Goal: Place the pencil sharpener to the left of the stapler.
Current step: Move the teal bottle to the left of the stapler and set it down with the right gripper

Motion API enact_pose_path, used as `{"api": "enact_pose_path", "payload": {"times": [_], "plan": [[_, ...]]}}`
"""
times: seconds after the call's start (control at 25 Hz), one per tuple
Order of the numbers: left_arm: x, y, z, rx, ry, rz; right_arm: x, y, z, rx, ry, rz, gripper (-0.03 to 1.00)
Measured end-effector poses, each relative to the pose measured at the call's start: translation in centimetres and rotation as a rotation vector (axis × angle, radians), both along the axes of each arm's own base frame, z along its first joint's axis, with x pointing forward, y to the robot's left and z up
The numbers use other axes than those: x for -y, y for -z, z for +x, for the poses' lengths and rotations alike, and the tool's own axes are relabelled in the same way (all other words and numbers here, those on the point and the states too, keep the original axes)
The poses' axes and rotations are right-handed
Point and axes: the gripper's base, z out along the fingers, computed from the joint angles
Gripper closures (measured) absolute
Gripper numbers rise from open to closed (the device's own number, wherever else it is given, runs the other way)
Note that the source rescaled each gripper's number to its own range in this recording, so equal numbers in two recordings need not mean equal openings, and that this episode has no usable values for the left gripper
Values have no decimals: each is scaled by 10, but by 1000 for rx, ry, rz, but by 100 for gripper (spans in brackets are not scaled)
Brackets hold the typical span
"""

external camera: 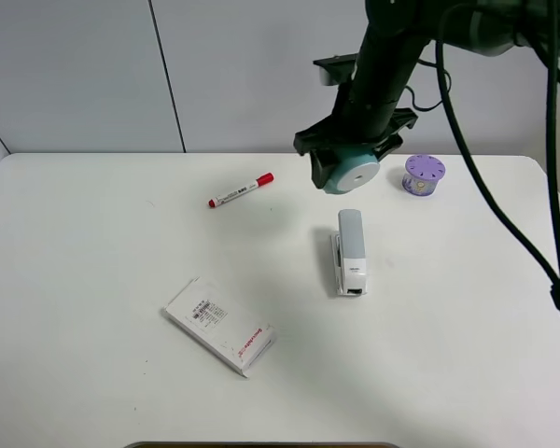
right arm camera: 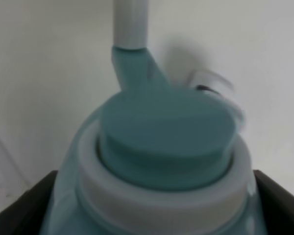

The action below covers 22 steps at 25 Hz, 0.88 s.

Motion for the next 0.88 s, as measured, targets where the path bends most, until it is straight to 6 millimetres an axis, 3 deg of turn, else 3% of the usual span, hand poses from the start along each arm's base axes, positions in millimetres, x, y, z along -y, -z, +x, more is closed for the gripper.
{"api": "enact_pose_path", "payload": {"times": [0.2, 0.44, 0.88], "plan": [[0, 0, 0, 0, 0, 0, -37, 17, -17, -35, -97, -22, 97], [0, 0, 0, 0, 0, 0, -67, 47, -25, -75, -172, -77, 97], [0, 0, 0, 0, 0, 0, -82, 103, -12, -133, -196, -162, 97]]}}
